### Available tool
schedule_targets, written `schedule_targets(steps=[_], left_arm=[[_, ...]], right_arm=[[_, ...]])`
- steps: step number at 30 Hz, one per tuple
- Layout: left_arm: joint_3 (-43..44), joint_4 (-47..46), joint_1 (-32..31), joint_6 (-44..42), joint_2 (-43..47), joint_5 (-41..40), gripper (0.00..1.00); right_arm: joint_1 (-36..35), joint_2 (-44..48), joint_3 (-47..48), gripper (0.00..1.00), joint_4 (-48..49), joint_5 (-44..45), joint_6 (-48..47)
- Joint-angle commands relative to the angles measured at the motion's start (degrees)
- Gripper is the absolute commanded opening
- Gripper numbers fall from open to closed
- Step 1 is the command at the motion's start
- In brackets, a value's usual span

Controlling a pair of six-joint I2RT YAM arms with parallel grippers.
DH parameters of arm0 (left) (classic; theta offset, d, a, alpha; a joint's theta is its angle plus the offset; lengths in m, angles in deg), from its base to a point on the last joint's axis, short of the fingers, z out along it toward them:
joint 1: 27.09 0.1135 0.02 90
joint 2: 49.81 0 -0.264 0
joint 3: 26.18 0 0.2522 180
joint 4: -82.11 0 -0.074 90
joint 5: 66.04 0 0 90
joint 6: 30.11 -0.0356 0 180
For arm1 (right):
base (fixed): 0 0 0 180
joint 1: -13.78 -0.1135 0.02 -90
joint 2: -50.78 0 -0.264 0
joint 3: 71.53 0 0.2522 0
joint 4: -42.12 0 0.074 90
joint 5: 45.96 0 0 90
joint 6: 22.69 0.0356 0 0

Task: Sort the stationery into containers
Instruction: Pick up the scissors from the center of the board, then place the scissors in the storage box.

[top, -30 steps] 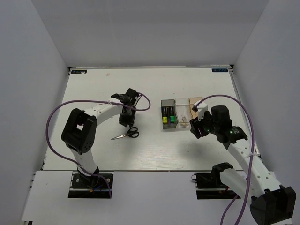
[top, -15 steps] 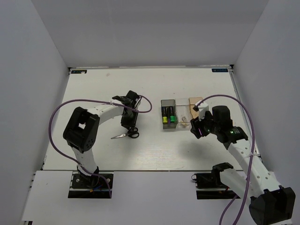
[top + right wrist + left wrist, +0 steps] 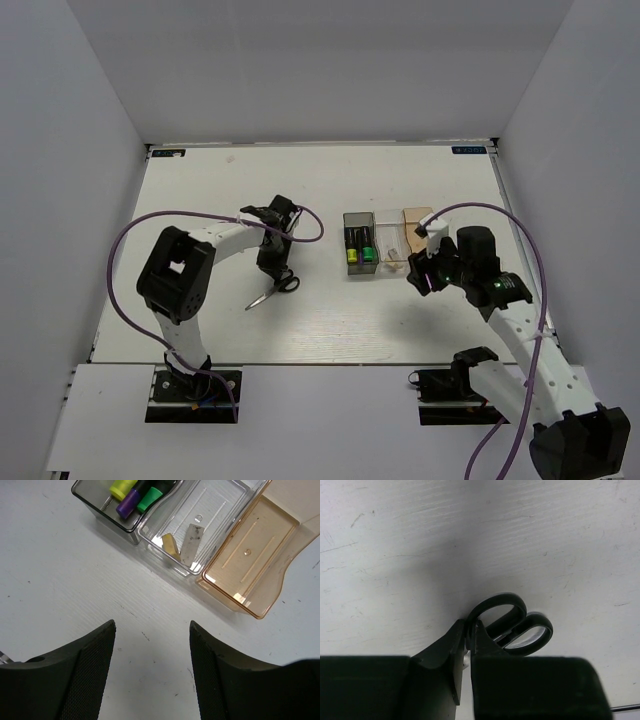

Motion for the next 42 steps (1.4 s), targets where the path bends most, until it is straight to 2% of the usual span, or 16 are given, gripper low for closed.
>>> schedule_targets(steps=[1,2,3,5,7,9,10,11,13,14,16,17,23,25,33,42], left_arm=[[-2.05,-1.26,0.18,0.38,-1.16,-0.17,0.02],[-2.14,-1.35,0.09,0.73,0.41,0.09,0.01],[-1.79,-1.00,-0.26,0.99,1.03,0.18,0.00],[-0.48,-0.73,-1.40,1.52,4.26,0.53,0.00],[1.45,0.50,-3.59,2.40,7.08,0.45,0.00],[3.48,0.76,-5.35,3.71,10.08,0.54,0.00],[5.92,0.24,-6.58,4.15,10.79,1.75,0.00],[6.82,0.32,-7.28,4.68,11.14,2.55,0.00],[9.53,-0.55,-9.83,6.26,12.02,3.26,0.00],[11.20,-1.17,-10.54,6.70,12.02,4.30,0.00],[12.97,-4.83,-12.91,8.72,11.85,5.28,0.00],[13.76,-6.26,-13.44,9.95,11.24,6.67,0.00],[18.68,-27.30,-16.60,18.37,3.34,11.96,0.00],[24.12,-32.86,-17.31,22.06,-1.82,13.53,0.00],[47.05,-41.77,-17.22,34.39,-19.26,16.97,0.00],[47.61,-52.05,-15.73,43.44,-28.49,13.55,0.00]], right_arm=[[0.59,1.72,-0.32,0.64,0.12,-1.30,0.62],[0.67,2.24,-0.32,0.65,-0.31,-1.39,0.45],[0.76,2.25,-0.23,0.78,-0.40,-1.22,0.71],[1.11,3.03,0.03,0.87,-0.32,0.19,1.33],[1.29,3.21,0.04,0.83,0.20,2.37,1.68],[1.38,3.65,-0.05,0.64,1.52,4.31,3.34],[1.55,3.91,-0.05,0.39,2.05,7.19,3.87],[1.81,4.18,-0.23,0.27,3.54,10.01,4.40],[1.73,4.35,-0.14,0.11,4.42,14.92,5.89],[1.90,4.70,-0.58,0.07,6.26,20.00,7.38],[2.08,4.71,-0.84,0.08,7.94,26.80,7.92],[2.34,4.88,-1.45,0.08,10.47,33.78,8.44],[3.31,6.72,-4.00,0.11,18.05,47.55,9.41],[4.01,7.25,-5.32,0.11,19.81,48.27,8.98],[5.86,9.36,-6.82,0.11,20.78,48.01,8.71],[7.35,10.68,-7.52,0.11,20.51,45.55,9.06]])
